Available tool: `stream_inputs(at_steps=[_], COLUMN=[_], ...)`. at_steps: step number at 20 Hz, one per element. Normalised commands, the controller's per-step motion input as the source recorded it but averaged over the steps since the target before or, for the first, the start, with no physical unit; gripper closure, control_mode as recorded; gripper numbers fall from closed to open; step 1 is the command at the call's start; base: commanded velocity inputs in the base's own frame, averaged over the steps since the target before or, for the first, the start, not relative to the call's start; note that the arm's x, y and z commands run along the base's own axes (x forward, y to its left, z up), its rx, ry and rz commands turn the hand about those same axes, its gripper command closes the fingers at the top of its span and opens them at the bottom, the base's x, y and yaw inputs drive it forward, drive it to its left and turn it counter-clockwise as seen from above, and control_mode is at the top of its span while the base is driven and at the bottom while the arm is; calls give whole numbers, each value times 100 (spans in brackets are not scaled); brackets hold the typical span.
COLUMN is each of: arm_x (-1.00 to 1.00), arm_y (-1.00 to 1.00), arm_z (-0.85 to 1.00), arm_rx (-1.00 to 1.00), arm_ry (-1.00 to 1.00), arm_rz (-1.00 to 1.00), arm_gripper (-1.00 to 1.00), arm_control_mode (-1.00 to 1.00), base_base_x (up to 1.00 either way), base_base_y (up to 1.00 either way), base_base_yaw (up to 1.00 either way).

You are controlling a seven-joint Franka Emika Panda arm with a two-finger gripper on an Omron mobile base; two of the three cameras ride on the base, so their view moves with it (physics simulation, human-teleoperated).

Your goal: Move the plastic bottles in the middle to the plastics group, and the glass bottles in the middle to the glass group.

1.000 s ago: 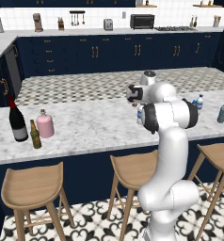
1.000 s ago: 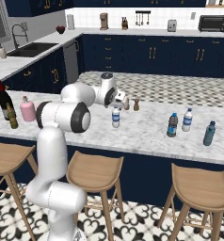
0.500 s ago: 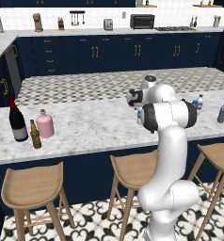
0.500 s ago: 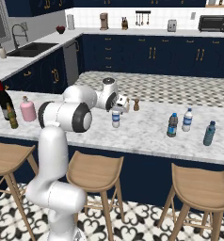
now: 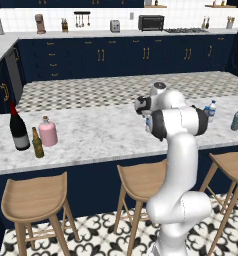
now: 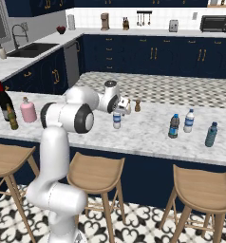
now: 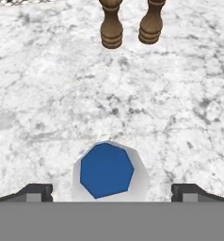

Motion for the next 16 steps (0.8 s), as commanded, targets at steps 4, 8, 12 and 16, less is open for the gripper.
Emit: stream_inputs(at_steps=[4, 8, 12, 16], arm_x=[18, 6, 0, 0], arm_y=[0, 0, 0, 0], arm_z=[-5, 0, 0, 0], arm_rx=[0, 0, 0, 0], arm_ry=[-9, -7, 0, 0], arm_rz=[0, 0, 0, 0], arm_gripper=[-100, -100, 100, 100], arm_control_mode=[-100, -100, -100, -100], base_base_x=[0, 0, 0, 0], base_base_y=[0, 0, 0, 0], base_base_yaw=[0, 0, 0, 0])
